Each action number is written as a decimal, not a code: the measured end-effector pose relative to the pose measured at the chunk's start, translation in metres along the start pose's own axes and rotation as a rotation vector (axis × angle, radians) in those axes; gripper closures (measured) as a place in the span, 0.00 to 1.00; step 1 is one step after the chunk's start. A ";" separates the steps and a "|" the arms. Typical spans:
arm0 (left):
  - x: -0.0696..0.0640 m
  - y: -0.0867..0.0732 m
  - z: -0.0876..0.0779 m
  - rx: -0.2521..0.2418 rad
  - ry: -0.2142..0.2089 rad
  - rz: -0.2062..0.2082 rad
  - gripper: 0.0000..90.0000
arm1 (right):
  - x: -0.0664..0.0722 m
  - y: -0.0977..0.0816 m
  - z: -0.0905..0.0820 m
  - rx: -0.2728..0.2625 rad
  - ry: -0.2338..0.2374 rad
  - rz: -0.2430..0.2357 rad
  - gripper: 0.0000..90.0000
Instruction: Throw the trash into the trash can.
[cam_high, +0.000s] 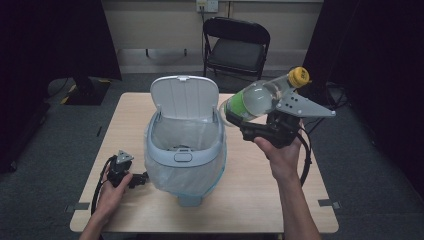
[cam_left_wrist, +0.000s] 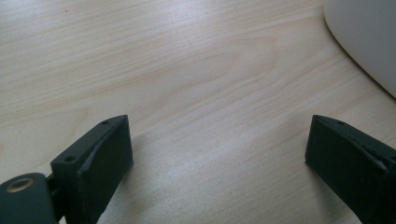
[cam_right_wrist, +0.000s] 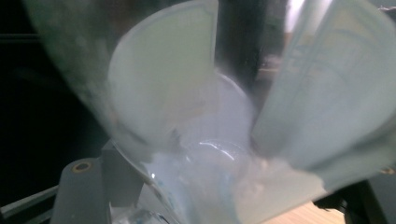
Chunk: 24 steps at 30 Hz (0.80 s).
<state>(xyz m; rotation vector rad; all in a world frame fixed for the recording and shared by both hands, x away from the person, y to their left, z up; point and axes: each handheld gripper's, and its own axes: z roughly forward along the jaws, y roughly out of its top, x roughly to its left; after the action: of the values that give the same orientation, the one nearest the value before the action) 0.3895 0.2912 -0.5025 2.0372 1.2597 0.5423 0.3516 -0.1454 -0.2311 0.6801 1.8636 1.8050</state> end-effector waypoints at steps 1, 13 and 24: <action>0.000 0.000 0.000 0.000 0.000 0.000 0.08 | 0.001 0.001 0.001 0.004 0.003 0.002 0.31; 0.000 0.000 0.000 0.000 0.000 0.000 0.08 | 0.017 0.016 0.028 0.001 0.076 -0.013 0.31; 0.000 0.000 0.000 0.000 0.000 0.000 0.08 | 0.025 0.019 0.058 0.043 0.176 -0.003 0.31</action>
<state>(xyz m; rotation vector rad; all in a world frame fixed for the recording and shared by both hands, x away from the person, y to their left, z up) 0.3894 0.2912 -0.5024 2.0377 1.2594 0.5423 0.3695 -0.0844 -0.2139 0.5480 2.0201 1.8813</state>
